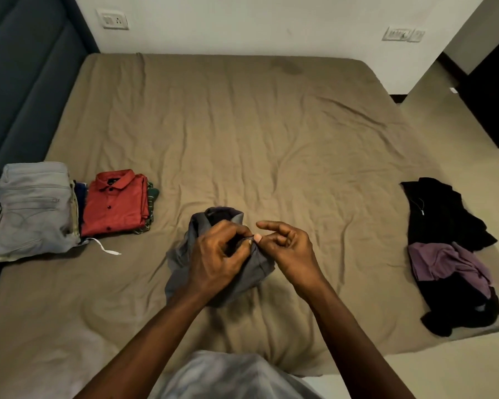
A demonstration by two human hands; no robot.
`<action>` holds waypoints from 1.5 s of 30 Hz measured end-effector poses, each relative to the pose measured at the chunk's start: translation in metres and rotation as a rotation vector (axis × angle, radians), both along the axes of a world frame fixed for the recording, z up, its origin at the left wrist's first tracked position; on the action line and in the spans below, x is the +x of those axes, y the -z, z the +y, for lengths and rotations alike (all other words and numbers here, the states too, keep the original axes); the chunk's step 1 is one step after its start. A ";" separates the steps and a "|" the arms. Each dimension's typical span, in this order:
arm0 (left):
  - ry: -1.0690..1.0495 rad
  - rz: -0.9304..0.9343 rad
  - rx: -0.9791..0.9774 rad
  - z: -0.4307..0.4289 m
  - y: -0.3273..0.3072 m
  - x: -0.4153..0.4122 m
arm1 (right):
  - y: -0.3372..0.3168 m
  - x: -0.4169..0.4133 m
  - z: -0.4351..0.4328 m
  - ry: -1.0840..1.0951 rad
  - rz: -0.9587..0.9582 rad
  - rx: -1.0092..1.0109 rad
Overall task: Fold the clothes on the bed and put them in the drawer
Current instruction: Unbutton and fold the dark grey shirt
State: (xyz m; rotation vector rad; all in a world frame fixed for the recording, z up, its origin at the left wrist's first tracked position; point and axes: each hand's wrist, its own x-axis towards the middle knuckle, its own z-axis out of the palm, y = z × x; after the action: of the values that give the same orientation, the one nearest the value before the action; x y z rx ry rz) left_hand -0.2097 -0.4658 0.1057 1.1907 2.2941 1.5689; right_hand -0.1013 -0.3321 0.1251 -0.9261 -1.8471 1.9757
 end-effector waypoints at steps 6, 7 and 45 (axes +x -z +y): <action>-0.093 0.159 -0.040 0.005 0.010 0.007 | 0.006 -0.011 0.003 -0.113 -0.168 0.188; -0.100 0.147 -0.036 0.006 0.011 0.009 | 0.009 -0.014 0.000 -0.119 -0.216 0.254; -0.332 -0.794 -0.077 0.011 0.003 -0.068 | 0.028 -0.062 0.049 -0.020 0.002 -0.289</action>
State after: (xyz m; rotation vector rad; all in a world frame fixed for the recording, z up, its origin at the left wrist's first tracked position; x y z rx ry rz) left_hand -0.2782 -0.4546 0.1027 0.0902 2.0088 1.6197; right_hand -0.1638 -0.2835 0.0969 -0.9845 -1.6010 2.2963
